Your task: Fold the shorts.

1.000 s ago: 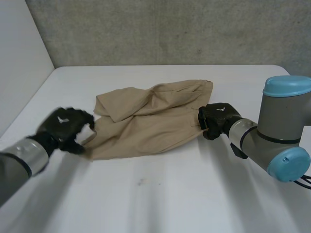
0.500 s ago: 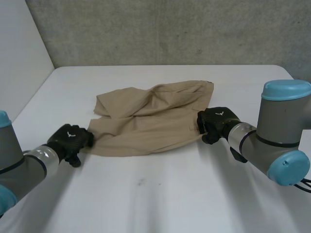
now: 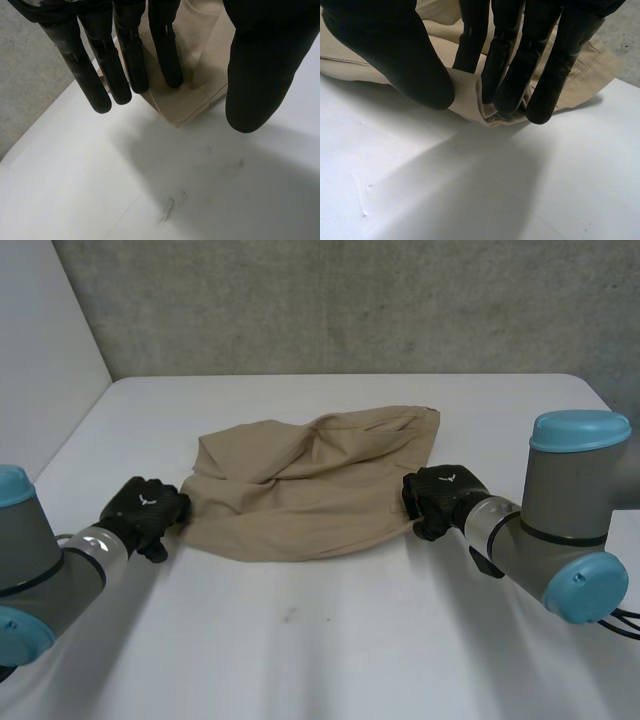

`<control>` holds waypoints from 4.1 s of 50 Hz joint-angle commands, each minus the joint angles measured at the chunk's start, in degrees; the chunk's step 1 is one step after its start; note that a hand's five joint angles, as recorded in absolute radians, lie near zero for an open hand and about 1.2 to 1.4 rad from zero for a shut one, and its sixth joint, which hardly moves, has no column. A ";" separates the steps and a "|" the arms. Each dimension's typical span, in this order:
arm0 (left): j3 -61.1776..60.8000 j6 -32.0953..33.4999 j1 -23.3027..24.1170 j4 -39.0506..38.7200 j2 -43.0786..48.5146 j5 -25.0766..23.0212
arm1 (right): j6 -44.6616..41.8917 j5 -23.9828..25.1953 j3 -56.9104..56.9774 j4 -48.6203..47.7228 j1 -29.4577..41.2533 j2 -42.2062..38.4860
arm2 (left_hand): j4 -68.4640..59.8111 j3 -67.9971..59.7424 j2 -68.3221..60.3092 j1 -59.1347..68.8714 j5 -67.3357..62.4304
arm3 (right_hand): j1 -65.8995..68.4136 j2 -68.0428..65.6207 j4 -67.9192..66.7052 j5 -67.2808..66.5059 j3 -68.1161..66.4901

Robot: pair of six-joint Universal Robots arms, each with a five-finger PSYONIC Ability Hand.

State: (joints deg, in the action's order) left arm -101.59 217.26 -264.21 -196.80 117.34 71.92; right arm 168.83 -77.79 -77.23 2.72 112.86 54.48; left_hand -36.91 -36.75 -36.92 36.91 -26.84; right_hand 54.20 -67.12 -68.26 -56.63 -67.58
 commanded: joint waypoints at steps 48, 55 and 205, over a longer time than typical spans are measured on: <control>15.28 -0.09 6.07 0.63 12.03 2.88 | -0.96 0.18 -0.12 -0.08 -0.01 -1.04 | -10.48 -10.64 -10.47 10.48 -10.55 | 25.80 -12.88 -11.74 -13.37 -12.42; 17.30 -0.17 6.95 0.63 13.44 2.96 | -0.96 0.18 -0.20 -0.08 -0.01 -0.96 | -33.77 -33.93 -33.76 33.77 -33.84 | 25.80 -12.88 -11.74 -13.37 -12.42; 33.67 -15.99 13.19 -6.75 -29.01 23.27 | -10.72 -5.27 65.11 17.30 4.39 4.32 | -43.09 -43.25 -43.08 43.09 -43.16 | 25.80 -12.88 -11.74 -13.37 -12.42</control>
State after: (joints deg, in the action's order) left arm -57.00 201.30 -252.10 -203.11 93.02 95.79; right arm 158.13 -83.37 -12.02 11.68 116.72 61.17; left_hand -68.50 -68.28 -68.58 64.21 -56.20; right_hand 55.28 -67.36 -68.25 -55.22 -67.48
